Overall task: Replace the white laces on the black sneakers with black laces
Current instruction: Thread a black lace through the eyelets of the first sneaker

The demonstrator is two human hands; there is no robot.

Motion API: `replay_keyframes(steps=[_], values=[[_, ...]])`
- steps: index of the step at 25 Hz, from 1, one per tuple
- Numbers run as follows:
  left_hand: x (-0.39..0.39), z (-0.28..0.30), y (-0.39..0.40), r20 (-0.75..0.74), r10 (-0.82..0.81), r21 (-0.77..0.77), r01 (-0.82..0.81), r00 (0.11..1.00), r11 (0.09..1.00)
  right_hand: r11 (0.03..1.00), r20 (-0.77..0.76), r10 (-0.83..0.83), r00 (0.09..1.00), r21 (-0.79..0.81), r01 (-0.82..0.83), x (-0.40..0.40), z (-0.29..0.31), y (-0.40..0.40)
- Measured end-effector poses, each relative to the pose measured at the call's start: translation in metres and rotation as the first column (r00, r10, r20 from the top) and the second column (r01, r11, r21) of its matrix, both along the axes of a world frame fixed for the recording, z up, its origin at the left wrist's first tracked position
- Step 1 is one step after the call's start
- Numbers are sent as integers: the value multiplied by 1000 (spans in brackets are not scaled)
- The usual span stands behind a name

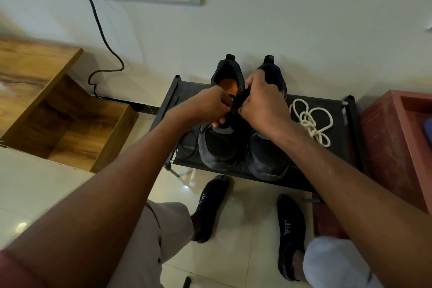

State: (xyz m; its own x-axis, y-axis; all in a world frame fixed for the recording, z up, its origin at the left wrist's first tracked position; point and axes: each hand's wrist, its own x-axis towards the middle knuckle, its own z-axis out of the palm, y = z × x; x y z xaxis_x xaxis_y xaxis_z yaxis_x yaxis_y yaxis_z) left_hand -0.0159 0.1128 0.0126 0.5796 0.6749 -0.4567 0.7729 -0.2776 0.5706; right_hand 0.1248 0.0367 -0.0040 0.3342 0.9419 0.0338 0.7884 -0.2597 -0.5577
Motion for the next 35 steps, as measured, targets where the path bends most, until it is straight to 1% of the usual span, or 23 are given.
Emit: replay_keyframes(steps=[3,6,8,10,11,12,14,15,16,17,18,19,20,21,22,23,24,26,28,30,32,34,35], values=[[1,3,-2,0,-29,30,29,1000,999,1000,-59,-30,998,5,30,-3,-3,0],[-2,1,-2,2,-7,47,6,1000,999,1000,-142,-1,990,-28,-3,-4,-6,1],[-2,0,-1,-10,-13,191,15,1000,981,998,-185,31,982,-50,-41,-5,-2,1],[0,2,1,3,25,398,-24,1000,917,999,-203,13,979,-33,-20,1,9,3],[1,3,3,32,48,435,-57,998,899,1000,-204,-12,979,-1,12,6,18,4],[1,5,4,65,44,421,-67,997,904,997,-217,-33,976,58,47,9,28,5],[-1,7,5,131,-21,318,-22,991,948,958,-370,-7,929,263,112,13,57,4],[-1,6,5,109,-54,307,18,993,952,904,-500,53,865,392,172,14,73,3],[-2,6,3,72,-76,322,48,995,946,831,-641,135,756,489,266,17,91,1],[-2,7,1,57,-58,334,36,997,942,762,-759,234,607,531,370,21,107,-2],[-1,9,1,90,-27,337,-5,996,942,717,-831,317,456,525,458,25,120,-4],[-1,14,1,184,6,319,-65,983,946,700,-864,349,362,497,512,30,124,-4],[0,21,1,303,33,306,-130,952,943,720,-881,299,366,460,520,33,124,-6],[2,32,0,434,66,289,-208,898,934,781,-868,179,462,411,470,36,116,-4],[3,44,-2,551,90,269,-279,830,922,865,-791,54,609,342,367,35,107,-4],[5,55,-3,637,86,275,-330,766,903,942,-675,-7,737,243,231,30,95,-5],[8,64,-5,686,43,316,-351,727,882,988,-583,9,813,132,84,22,84,-5],[15,77,-15,680,-112,455,-298,725,839,988,-524,113,845,-31,-151,6,68,-8],[19,78,-21,618,-234,559,-211,750,802,966,-470,170,866,-96,-241,-4,53,-8],[19,71,-18,587,-221,546,-179,779,818,985,-363,140,921,-48,-168,-3,45,-5],[13,59,-10,540,-118,468,-181,833,865,988,-368,42,929,153,16,4,54,-4],[6,47,-3,463,-17,360,-170,886,917,899,-424,26,905,406,165,15,74,-4],[2,43,-1,411,-7,336,-145,912,931,851,-448,42,893,485,203,20,83,-5]])
